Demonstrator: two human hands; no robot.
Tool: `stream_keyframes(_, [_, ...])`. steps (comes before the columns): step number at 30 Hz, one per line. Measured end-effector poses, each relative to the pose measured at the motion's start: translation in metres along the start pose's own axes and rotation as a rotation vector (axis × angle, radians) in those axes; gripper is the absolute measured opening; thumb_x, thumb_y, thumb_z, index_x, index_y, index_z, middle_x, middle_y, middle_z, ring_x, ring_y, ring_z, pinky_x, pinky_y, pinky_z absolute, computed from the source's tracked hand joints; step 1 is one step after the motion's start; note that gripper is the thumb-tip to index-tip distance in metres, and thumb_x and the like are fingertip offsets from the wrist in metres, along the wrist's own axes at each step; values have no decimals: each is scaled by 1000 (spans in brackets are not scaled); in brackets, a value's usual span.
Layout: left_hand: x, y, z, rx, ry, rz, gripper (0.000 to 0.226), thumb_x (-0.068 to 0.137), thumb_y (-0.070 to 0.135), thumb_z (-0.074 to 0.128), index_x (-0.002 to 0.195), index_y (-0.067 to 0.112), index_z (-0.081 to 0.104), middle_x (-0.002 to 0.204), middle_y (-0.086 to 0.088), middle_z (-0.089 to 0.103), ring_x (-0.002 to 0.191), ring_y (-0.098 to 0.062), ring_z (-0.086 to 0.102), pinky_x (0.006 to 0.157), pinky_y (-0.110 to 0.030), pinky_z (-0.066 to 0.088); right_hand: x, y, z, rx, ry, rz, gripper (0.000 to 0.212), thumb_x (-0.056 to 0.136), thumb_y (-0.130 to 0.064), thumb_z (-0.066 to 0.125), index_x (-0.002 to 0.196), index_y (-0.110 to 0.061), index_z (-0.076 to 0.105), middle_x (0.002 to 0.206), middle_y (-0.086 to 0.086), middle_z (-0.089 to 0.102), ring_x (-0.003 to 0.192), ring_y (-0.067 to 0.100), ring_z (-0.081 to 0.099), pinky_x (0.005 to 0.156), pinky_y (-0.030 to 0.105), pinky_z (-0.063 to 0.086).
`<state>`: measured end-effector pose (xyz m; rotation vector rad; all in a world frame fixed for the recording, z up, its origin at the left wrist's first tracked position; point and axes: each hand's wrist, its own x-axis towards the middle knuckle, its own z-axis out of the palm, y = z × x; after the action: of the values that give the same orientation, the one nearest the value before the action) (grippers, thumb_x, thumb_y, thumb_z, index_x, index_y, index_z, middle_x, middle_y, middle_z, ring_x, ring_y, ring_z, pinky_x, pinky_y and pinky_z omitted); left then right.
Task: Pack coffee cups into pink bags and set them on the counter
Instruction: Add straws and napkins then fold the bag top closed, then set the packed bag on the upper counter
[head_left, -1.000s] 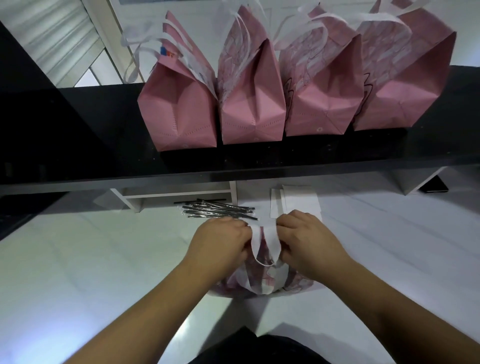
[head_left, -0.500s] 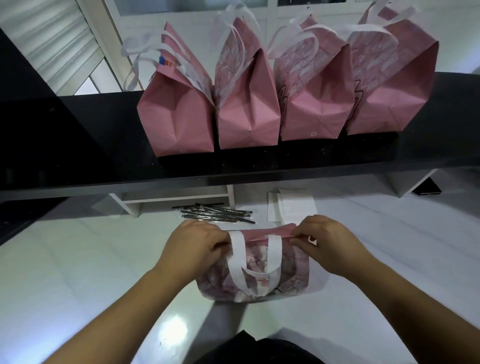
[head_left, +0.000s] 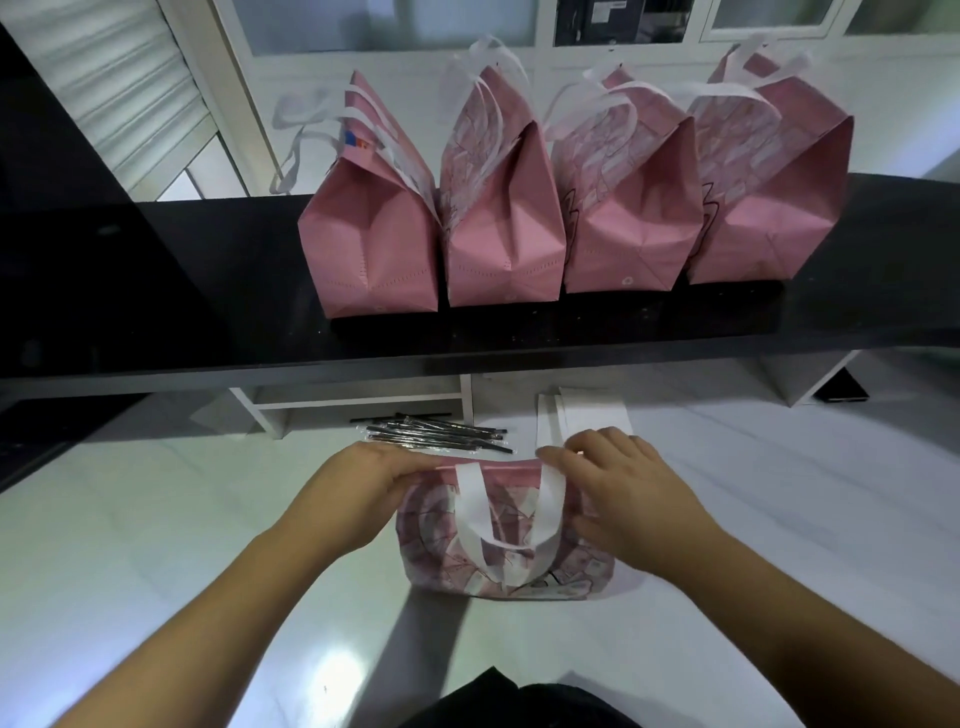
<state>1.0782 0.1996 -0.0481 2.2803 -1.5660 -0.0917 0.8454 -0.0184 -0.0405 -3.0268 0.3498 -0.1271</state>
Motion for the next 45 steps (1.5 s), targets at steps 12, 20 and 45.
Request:
stream_keyframes(12, [-16,23,0,-212,179,-62,28,99,28,61,125,38,61,121,26,56,112,3,52,94,-18,43,3,-15,-29,193,61,250,19,92,-17,63,96,-30,76,86,-14,67,72,9,60,59,25,48])
stream_keyframes(20, [0,73,32,-556,-91,-48,45,97,48,57,141,49,47,121,44,41,115,26,41,97,-15,44,-14,-15,-77,176,68,635,32,90,-21,57,58,-20,55,56,-3,59,54,18,56,49,33,45])
stream_keyframes(45, [162,392,62,-885,-116,-160,41,76,82,49,115,85,37,112,58,48,106,35,44,91,-10,36,-149,225,-258,66,461,637,33,91,-27,56,68,-6,67,56,7,62,55,31,59,49,48,53])
